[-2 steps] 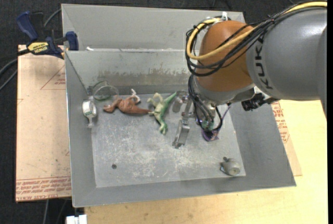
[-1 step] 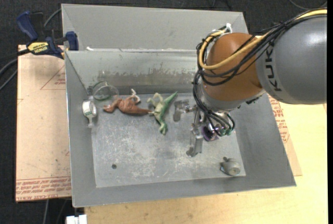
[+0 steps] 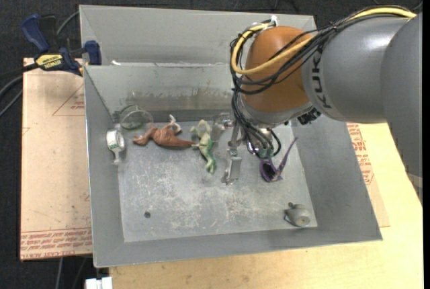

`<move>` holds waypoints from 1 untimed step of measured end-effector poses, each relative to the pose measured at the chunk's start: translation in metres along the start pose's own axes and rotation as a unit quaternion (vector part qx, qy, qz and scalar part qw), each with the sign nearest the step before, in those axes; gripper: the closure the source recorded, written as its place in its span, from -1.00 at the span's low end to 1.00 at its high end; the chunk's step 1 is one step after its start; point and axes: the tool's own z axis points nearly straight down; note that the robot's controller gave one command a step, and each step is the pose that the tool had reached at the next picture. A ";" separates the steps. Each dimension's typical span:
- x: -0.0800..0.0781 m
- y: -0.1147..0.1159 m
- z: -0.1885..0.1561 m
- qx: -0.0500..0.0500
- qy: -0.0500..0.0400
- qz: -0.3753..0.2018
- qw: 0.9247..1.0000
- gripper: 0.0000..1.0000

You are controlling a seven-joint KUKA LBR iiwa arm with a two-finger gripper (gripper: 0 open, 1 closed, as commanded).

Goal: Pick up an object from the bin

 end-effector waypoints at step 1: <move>-0.036 0.010 0.037 -0.001 -0.007 -0.063 0.998 -1.00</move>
Offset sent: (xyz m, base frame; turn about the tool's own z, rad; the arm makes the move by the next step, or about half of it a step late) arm 0.0298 0.0340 -0.0605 -0.0333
